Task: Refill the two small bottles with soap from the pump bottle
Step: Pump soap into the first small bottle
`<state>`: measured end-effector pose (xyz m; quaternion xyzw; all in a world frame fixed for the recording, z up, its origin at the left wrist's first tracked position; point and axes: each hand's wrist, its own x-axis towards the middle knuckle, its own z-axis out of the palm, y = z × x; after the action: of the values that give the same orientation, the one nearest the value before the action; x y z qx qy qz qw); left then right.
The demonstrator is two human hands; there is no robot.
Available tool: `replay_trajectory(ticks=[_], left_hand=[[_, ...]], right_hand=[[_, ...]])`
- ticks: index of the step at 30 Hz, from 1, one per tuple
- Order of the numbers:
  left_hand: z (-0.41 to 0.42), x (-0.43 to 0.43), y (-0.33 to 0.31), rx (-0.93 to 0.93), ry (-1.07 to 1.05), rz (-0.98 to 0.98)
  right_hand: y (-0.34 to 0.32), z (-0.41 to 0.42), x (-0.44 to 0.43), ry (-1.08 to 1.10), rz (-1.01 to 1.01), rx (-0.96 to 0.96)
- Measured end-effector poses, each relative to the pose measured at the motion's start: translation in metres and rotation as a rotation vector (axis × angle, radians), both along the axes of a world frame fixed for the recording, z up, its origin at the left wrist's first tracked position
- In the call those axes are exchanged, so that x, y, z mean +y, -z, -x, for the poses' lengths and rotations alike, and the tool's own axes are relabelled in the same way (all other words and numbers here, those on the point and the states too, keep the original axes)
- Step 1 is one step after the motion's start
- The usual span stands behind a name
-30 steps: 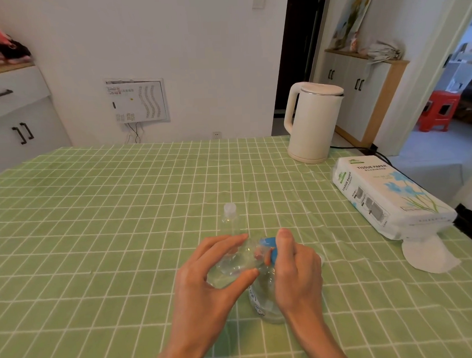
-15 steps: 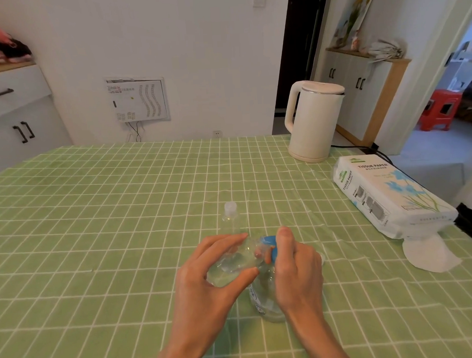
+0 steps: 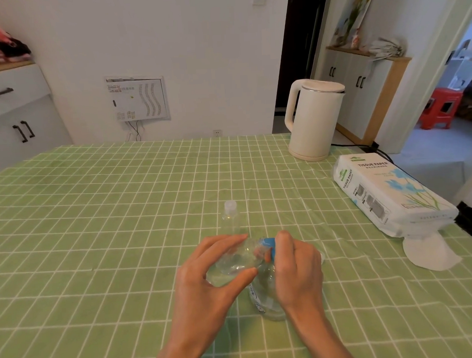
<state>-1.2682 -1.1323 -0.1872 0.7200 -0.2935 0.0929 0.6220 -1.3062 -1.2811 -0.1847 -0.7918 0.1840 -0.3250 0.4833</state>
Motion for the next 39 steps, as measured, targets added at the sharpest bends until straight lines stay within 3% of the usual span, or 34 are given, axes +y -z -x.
replay_trajectory(ticks=[39], left_hand=[[-0.0005, 0.0018, 0.0022, -0.012, -0.010, -0.013]], right_hand=[[-0.0045, 0.0019, 0.0008, -0.022, -0.014, 0.024]])
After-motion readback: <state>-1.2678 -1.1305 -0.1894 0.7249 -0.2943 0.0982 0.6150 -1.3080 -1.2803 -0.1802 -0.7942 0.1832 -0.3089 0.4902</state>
